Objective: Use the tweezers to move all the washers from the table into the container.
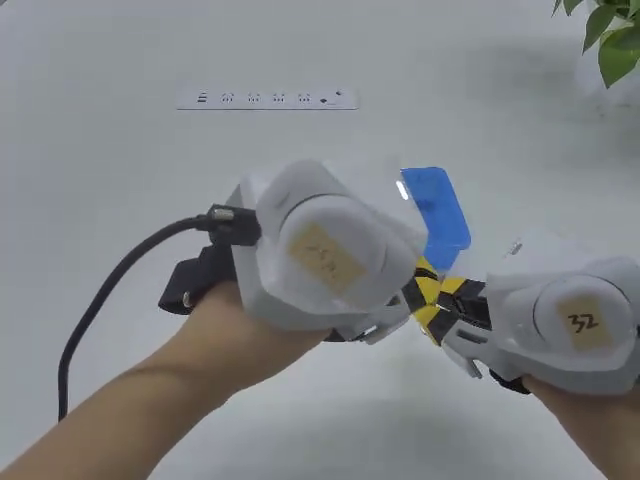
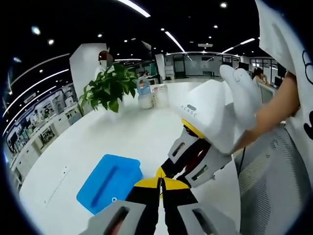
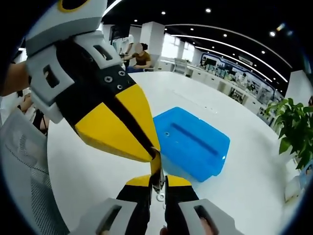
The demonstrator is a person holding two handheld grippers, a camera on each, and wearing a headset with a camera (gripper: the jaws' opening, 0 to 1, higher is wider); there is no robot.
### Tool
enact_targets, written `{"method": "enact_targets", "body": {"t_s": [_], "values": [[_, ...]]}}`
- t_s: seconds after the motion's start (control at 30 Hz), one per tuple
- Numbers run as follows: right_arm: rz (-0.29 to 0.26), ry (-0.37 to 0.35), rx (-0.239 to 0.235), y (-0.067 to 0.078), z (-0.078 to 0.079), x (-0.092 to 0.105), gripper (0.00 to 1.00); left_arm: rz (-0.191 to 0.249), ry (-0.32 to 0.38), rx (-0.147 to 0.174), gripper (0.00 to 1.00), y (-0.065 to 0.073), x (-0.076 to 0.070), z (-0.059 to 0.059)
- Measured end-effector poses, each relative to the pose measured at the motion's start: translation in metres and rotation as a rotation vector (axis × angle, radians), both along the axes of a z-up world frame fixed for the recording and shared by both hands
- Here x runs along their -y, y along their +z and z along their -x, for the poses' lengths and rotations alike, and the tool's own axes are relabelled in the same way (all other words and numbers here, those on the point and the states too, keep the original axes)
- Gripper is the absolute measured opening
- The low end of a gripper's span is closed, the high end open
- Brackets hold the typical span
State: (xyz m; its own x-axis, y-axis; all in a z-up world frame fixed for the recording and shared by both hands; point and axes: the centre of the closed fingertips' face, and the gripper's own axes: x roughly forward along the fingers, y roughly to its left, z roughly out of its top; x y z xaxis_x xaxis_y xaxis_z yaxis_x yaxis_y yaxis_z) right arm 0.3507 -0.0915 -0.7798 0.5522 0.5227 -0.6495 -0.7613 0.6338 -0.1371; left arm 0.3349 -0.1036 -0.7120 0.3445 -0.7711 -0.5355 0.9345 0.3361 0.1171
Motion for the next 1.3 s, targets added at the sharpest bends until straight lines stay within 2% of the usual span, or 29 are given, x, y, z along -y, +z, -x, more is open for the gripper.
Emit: {"method": "enact_targets", "body": {"t_s": [0.1, 0.2, 0.33, 0.5, 0.6, 0.7, 1.03, 1.23, 1.3], "values": [[-0.008, -0.013, -0.012, -0.003, -0.002, 0.004, 0.06, 0.026, 0.010, -0.026, 0.00, -0.004, 0.002, -0.004], [-0.024, -0.019, -0.033, -0.007, -0.002, 0.005, 0.06, 0.019, 0.010, -0.035, 0.00, -0.008, 0.004, -0.004], [-0.046, -0.033, -0.037, -0.006, -0.004, 0.005, 0.06, 0.023, 0.012, -0.028, 0.00, -0.006, 0.004, -0.005], [-0.004, 0.000, -0.019, -0.006, -0.002, 0.006, 0.06, 0.011, 0.000, -0.019, 0.00, -0.007, 0.005, -0.002], [0.014, 0.024, -0.005, -0.004, -0.002, 0.006, 0.06, -0.027, -0.006, 0.004, 0.00, -0.010, 0.003, 0.000], [0.020, 0.035, -0.013, -0.007, -0.003, 0.007, 0.07, -0.021, -0.002, -0.002, 0.00, -0.011, 0.003, 0.000], [-0.016, 0.023, -0.048, -0.007, -0.004, 0.004, 0.07, -0.031, 0.003, 0.000, 0.00, -0.010, 0.002, -0.002], [-0.030, 0.024, -0.051, -0.007, 0.002, -0.003, 0.06, -0.028, -0.006, 0.000, 0.00, -0.007, 0.001, 0.004], [-0.049, 0.032, -0.065, -0.006, 0.008, -0.010, 0.05, -0.032, -0.008, 0.003, 0.00, -0.005, 0.000, 0.007]]}}
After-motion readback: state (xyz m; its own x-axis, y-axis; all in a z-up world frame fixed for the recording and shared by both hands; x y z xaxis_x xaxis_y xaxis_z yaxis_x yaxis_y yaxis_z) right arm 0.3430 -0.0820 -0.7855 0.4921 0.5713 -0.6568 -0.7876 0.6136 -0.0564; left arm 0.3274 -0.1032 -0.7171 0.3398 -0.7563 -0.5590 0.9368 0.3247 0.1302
